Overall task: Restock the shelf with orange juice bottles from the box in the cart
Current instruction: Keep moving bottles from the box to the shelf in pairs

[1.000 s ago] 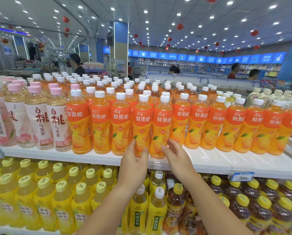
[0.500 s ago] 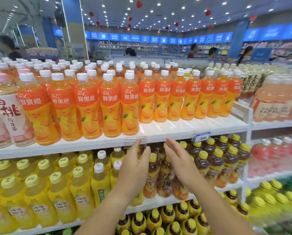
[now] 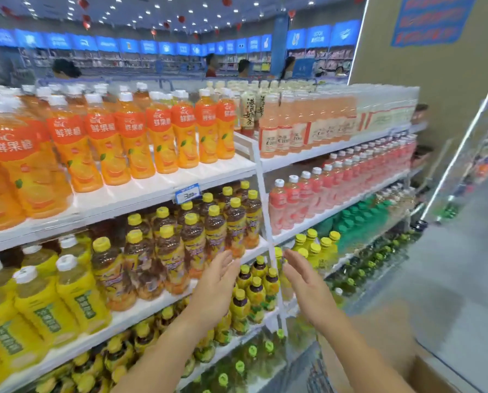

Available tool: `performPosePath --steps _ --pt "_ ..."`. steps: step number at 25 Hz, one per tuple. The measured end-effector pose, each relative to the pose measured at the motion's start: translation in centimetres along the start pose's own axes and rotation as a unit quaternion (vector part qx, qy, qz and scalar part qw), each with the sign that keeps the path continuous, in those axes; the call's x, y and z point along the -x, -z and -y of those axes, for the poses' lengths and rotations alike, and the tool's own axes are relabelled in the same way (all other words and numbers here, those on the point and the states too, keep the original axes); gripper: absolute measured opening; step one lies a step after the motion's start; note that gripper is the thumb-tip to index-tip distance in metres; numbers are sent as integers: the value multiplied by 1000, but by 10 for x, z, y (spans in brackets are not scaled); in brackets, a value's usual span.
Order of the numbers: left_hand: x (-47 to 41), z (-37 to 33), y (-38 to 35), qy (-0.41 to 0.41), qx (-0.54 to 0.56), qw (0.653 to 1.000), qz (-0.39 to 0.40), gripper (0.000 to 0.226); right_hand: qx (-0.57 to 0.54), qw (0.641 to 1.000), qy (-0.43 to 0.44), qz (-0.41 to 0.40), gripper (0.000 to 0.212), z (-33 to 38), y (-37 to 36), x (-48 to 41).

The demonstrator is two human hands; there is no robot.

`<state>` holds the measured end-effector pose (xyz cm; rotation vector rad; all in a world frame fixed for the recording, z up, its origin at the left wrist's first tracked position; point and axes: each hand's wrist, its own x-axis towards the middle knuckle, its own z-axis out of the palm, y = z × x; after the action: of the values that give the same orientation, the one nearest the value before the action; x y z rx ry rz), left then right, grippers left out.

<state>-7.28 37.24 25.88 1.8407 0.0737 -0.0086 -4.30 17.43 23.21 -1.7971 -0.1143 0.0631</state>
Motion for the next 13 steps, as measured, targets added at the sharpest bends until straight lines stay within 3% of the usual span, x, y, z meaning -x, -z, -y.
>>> performPosePath --steps 6,13 --pt "-7 -5 -151 4 -31 993 117 54 -3 989 -71 -131 46 -81 128 57" --pt "-22 24 -306 32 -82 953 291 52 -9 940 -188 -286 43 -172 218 125"
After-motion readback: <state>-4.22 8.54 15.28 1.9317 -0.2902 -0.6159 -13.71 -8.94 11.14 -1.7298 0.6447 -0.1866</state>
